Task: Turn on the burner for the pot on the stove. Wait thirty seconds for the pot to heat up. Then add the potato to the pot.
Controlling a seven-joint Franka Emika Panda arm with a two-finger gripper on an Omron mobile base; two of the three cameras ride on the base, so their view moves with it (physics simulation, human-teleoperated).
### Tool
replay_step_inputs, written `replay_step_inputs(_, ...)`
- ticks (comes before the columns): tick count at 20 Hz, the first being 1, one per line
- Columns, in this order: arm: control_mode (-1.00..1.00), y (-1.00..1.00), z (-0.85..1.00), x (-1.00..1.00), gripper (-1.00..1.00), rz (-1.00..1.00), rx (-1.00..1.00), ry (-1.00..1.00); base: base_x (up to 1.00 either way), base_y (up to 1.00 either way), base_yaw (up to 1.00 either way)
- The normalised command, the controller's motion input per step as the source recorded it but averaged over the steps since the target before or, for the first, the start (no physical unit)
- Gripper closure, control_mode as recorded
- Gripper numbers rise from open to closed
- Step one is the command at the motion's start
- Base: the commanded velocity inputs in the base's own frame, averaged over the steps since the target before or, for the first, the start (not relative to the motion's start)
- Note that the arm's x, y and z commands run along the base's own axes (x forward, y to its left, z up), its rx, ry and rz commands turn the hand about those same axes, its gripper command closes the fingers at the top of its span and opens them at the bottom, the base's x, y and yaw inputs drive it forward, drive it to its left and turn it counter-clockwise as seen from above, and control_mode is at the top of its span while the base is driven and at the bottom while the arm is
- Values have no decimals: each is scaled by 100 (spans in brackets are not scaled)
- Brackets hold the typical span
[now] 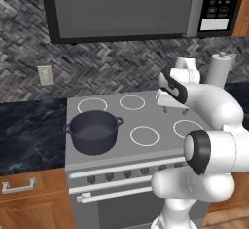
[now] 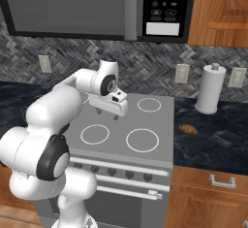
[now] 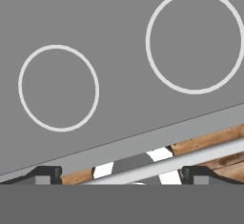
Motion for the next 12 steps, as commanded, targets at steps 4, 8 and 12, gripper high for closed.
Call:
replay_step_inputs(4, -100, 0, 0, 0, -100, 0, 0, 0, 0, 0, 0)
replay_step_inputs(8, -100, 0, 0, 0, -100, 0, 0, 0, 0, 0, 0)
replay_step_inputs(12, -100, 0, 0, 0, -100, 0, 0, 0, 0, 0, 0)
